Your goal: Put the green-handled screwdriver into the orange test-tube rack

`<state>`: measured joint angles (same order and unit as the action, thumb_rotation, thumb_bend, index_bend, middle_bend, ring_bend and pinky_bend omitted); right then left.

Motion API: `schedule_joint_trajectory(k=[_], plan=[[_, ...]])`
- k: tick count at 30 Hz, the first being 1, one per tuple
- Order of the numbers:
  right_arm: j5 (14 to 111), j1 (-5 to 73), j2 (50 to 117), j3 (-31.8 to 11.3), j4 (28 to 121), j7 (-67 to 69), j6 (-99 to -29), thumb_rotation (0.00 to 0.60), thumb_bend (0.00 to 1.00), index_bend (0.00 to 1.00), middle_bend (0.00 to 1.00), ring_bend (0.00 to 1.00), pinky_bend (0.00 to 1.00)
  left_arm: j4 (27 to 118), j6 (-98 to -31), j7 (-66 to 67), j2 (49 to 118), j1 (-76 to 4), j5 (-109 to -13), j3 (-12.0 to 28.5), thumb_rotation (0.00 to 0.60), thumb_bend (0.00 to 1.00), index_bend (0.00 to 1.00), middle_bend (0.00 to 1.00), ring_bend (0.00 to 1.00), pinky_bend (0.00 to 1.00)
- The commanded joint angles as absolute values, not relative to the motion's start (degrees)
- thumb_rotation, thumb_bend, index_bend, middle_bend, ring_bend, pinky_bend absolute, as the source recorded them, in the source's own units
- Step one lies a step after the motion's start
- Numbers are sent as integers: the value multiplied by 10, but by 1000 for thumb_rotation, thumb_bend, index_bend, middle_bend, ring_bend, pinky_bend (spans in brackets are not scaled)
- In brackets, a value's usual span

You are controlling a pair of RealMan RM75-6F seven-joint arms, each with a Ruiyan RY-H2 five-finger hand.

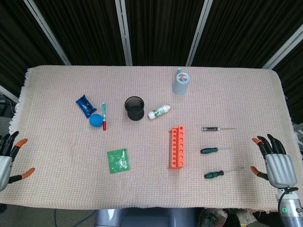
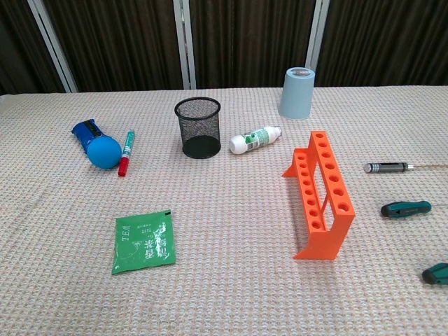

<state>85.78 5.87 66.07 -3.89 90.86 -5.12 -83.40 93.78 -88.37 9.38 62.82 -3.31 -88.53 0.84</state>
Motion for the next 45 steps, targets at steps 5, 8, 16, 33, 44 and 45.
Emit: schedule_joint_trajectory(k=[5,8,16,33,44,45], plan=[[863,58,662,-40,909,-60,-841,600,135,217,139,0,111,944,-878,100,625,-39,-887,12,494,13,211,22,0,0],[863,61,662,-40,910,-58,-837,600,135,235,140,0,111,946,-874,102,624,-40,-887,10,493,14,214,23,0,0],[869,80,659,-50,917,-72,-825,600,136,307,152,6,111,950,-873,108,621,-44,-888,15,493,15,222,25,0,0],[842,191,681,-70,948,-223,-680,600,190,407,157,7,111,958,-869,112,608,-57,-898,22,493,13,226,22,0,0],[765,234,739,-72,927,-374,-624,600,216,446,158,5,111,958,-857,109,610,-65,-897,22,493,14,229,21,0,0],[758,238,743,-72,926,-383,-619,600,220,450,158,5,111,957,-856,108,610,-65,-896,22,496,14,231,21,0,0]])
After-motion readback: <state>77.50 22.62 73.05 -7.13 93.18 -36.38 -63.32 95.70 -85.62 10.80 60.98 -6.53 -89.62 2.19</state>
